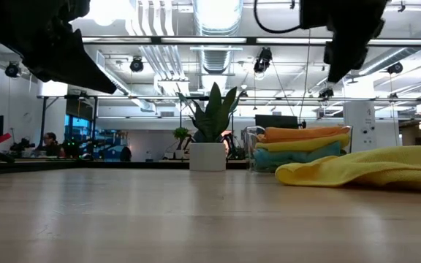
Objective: Fold microfiber towels
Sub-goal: Fold the yellow microfiber towel
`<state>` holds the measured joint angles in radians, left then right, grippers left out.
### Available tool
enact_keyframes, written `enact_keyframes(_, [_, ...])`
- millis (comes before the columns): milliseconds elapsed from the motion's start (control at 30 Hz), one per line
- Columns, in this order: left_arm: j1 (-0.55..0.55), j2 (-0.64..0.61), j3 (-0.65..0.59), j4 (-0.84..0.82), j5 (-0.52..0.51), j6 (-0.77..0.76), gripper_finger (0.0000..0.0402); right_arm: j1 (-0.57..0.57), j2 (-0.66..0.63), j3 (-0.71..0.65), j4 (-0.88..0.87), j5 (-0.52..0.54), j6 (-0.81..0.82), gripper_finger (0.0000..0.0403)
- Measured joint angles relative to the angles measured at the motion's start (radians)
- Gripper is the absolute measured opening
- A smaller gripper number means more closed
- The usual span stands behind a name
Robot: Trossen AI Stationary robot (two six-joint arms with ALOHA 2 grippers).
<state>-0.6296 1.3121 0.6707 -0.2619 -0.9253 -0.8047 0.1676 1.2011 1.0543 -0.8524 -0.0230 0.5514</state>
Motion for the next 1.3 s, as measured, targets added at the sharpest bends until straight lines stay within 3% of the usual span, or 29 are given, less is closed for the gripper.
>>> enact_keyframes(67, [0.0,0.0,-0.005,0.0,0.0,0.0,0.0,0.015,0.05,0.02,-0.006,0.063,-0.026,0.0109])
enact_keyframes(167, [0.0,0.0,-0.008,0.0,0.0,0.0,0.0,0.018,0.131,0.044,-0.003,0.077,-0.106,0.0123])
enact_keyframes(333, [0.0,0.0,-0.01,0.0,0.0,0.0,0.0,0.042,0.25,0.021,-0.042,0.115,-0.576,0.0134])
enact_keyframes(433, [0.0,0.0,-0.01,0.0,0.0,0.0,0.0,0.037,0.316,-0.006,0.043,0.231,-0.707,0.0134])
enact_keyframes(500, [0.0,0.0,-0.01,0.001,0.0,0.0,0.0,0.025,0.354,-0.015,0.107,0.244,-0.765,0.0133])
enact_keyframes(833, [0.002,0.0,-0.01,0.01,0.0,0.001,0.0,-0.009,0.475,-0.016,0.302,0.226,-0.82,0.0129])
enact_keyframes(933, [0.002,0.0,-0.01,0.011,0.0,0.001,0.0,-0.023,0.492,-0.016,0.316,0.225,-0.818,0.0103])
enact_keyframes(1067, [0.002,0.0,-0.01,0.018,0.0,0.001,0.0,-0.043,0.513,-0.016,0.369,0.226,-0.822,0.0028])
enact_keyframes(1300, [0.002,0.0,-0.012,0.021,-0.009,0.001,0.0,-0.046,0.495,-0.026,0.728,0.248,-0.878,0.0008])
